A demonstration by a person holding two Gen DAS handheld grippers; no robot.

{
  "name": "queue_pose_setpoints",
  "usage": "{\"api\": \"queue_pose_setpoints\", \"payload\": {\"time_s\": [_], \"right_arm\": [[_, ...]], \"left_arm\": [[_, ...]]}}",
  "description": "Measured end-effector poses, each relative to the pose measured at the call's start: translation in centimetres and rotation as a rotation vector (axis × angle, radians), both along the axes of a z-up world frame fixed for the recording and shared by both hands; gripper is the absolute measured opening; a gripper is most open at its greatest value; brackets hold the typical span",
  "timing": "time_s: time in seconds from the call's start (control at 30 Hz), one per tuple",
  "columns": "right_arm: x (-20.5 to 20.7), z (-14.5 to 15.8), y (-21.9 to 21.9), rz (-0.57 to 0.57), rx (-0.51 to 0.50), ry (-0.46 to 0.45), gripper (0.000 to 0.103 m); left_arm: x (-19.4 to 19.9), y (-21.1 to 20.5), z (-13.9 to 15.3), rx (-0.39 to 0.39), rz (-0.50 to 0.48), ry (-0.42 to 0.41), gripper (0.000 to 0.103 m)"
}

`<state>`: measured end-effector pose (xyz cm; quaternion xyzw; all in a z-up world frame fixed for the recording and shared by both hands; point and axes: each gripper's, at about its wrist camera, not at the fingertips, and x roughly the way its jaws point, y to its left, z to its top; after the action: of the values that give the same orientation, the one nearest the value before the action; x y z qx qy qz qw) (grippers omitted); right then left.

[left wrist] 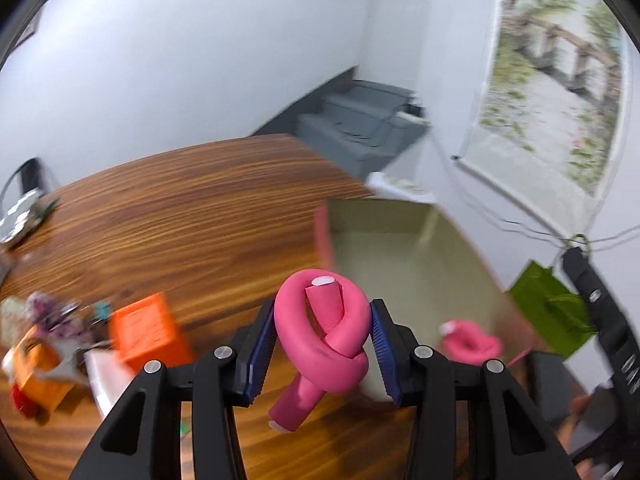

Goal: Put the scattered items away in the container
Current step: 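Carry the small pink knot with the left gripper into the tin box and release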

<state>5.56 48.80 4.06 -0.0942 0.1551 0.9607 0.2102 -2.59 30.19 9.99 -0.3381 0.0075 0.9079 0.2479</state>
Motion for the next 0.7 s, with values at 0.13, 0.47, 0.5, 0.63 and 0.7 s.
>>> {"api": "queue_pose_setpoints", "payload": {"time_s": [0.13,0.47,0.5,0.63,0.7], "right_arm": [[0.6,0.3,0.2,-0.025,0.0,0.021,0.102],[0.4,0.3,0.4,-0.017,-0.003,0.001,0.102],[0.4,0.3,0.4,-0.015,-0.001,0.0,0.102],[0.2,0.1,0.4,-0.01,0.004,-0.014,0.102],[0.1,0.1,0.2,-0.006,0.012,-0.022,0.102]], "left_arm": [[-0.4,2.5,-0.4,0.022,-0.101,-0.028,0.052],[-1.0,-0.2,-0.7,0.079,-0.002,-0.048,0.09],[-1.3,-0.2,-0.9,0.077,0.011,-0.054,0.09],[-1.2,-1.3,-1.4,0.057,0.056,-0.067,0.09],[-0.8,-1.7,-1.6,0.032,0.077,-0.059,0.09]]}}
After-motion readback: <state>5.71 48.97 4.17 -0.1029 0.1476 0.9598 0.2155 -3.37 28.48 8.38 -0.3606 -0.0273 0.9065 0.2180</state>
